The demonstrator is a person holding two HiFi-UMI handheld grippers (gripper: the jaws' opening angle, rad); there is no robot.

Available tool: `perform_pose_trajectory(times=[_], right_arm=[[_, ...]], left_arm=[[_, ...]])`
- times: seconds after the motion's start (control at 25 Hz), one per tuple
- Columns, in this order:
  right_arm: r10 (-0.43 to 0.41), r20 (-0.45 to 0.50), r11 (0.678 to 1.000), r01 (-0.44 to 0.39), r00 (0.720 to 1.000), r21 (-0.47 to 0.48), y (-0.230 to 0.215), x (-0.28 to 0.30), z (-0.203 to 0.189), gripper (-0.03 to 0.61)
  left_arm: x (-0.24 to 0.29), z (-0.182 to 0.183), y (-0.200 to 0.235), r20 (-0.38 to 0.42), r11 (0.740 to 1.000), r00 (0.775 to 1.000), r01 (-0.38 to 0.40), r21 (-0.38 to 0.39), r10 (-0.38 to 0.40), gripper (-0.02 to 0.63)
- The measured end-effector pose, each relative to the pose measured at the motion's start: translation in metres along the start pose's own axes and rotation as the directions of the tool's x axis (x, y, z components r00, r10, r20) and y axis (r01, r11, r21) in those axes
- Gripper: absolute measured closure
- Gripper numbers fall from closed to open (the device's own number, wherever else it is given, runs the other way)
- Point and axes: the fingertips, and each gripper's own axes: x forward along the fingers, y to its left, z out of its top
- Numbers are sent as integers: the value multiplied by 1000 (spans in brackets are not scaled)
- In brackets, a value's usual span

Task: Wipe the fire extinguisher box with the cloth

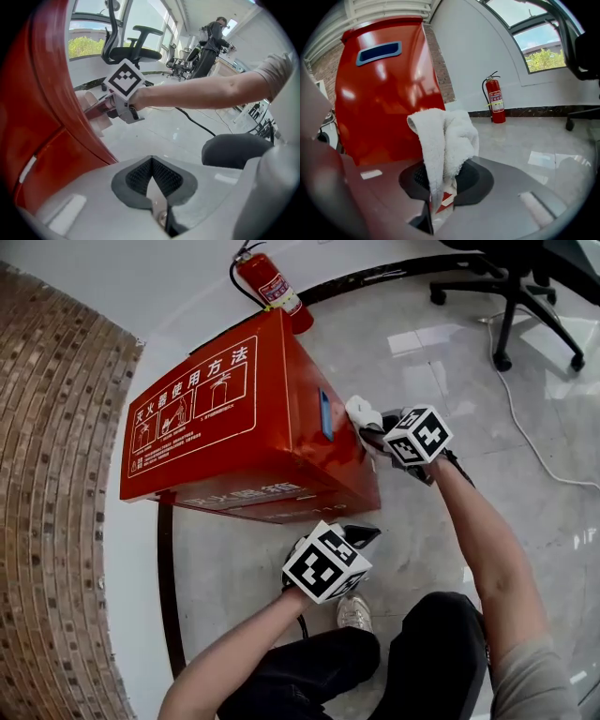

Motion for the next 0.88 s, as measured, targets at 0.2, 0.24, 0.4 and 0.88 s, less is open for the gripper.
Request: perform_pose_trajectory(times=[0.2,0.24,0.4,0.88], right_arm=[[-53,26,998,52,998,32,-24,9,18,488],[-53,47,998,52,997,35,-24,9,27,488],[-23,136,1000,25,990,-10,-11,-6,69,490],[111,140,975,-81,984,-205,82,-78,78,489]], left_arm=[[-4,-4,-16,-22,997,1000,23,70,-22,614],[-5,-5,-15,-28,997,999,22,76,-20,614],[-7,-10,-3,-55,994,998,0,105,6,614],[-17,-7,10,-47,998,997,-54,31,56,614]])
